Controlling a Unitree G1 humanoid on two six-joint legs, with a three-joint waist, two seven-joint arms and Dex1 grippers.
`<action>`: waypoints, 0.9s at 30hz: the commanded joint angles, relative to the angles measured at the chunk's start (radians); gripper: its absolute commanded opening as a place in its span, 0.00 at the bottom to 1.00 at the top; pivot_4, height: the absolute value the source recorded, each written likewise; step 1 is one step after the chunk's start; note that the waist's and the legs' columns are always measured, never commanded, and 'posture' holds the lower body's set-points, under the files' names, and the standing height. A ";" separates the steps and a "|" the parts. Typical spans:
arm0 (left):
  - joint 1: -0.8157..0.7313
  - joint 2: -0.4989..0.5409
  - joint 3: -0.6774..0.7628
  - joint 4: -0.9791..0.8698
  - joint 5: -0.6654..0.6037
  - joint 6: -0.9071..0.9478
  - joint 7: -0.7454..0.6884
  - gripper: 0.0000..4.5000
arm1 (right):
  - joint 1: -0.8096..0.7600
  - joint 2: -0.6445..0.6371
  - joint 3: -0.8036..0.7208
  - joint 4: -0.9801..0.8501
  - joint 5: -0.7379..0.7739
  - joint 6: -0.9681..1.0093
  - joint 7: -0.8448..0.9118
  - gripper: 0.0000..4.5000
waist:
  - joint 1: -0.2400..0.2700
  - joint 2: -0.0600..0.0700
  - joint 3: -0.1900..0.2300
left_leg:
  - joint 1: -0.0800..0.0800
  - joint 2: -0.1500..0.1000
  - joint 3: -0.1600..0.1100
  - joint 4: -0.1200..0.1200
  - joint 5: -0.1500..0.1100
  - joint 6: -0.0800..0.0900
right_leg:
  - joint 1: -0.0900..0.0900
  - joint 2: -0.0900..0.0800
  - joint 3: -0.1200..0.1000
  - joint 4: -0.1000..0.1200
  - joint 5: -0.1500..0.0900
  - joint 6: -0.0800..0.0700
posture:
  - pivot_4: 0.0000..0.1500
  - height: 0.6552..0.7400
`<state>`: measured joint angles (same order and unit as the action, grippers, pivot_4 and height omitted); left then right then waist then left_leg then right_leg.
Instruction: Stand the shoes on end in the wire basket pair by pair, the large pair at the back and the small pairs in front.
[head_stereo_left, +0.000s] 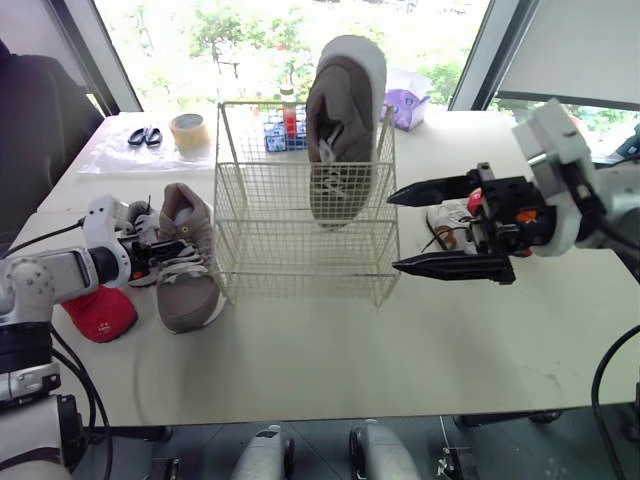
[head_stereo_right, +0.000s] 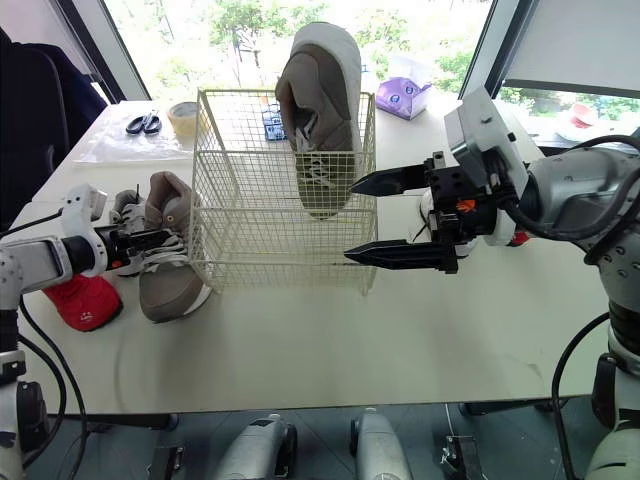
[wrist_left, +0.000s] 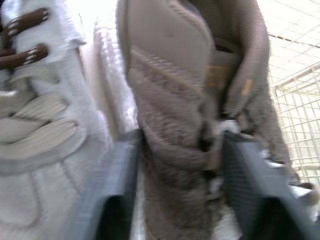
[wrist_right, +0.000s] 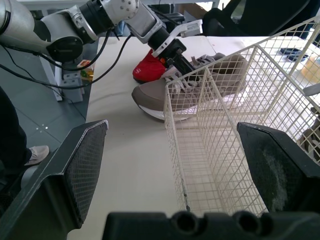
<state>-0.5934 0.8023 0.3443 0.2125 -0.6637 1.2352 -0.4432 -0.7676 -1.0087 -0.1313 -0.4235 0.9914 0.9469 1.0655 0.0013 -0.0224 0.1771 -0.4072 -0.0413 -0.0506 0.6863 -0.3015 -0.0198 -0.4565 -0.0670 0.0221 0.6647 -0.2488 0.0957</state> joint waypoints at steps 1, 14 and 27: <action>-0.017 0.007 0.031 0.020 0.017 0.003 0.011 0.07 | -0.001 -0.006 -0.038 -0.024 0.021 -0.004 -0.012 1.00 | 0.002 0.000 0.000 | 0.000 0.000 0.000 0.000 0.000 0.000 | 0.000 0.000 0.000 0.000 0.000 0.000 | 1.00 1.00; -0.339 -0.005 0.220 -0.097 0.005 -0.297 0.121 0.05 | -0.037 -0.008 -0.018 0.018 -0.002 -0.006 -0.016 1.00 | 0.012 -0.007 0.002 | -0.004 0.001 -0.001 0.002 0.003 -0.005 | -0.003 0.001 -0.001 -0.001 0.000 0.000 | 1.00 1.00; -0.664 -0.231 0.068 -0.070 0.115 -0.853 0.094 0.05 | -0.113 -0.028 -0.104 0.080 0.031 0.041 -0.104 1.00 | 0.014 -0.007 0.001 | -0.002 0.000 0.001 0.004 0.002 -0.004 | 0.002 0.000 -0.003 -0.002 0.000 0.000 | 1.00 1.00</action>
<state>-1.2618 0.5979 0.4734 0.1836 -0.5930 0.4671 -0.3540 -0.8642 -1.0218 -0.1855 -0.3288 0.9979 0.9804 0.9815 0.0150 -0.0290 0.1780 -0.4088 -0.0409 -0.0501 0.6913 -0.2997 -0.0232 -0.4540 -0.0665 0.0192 0.6627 -0.2484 0.0960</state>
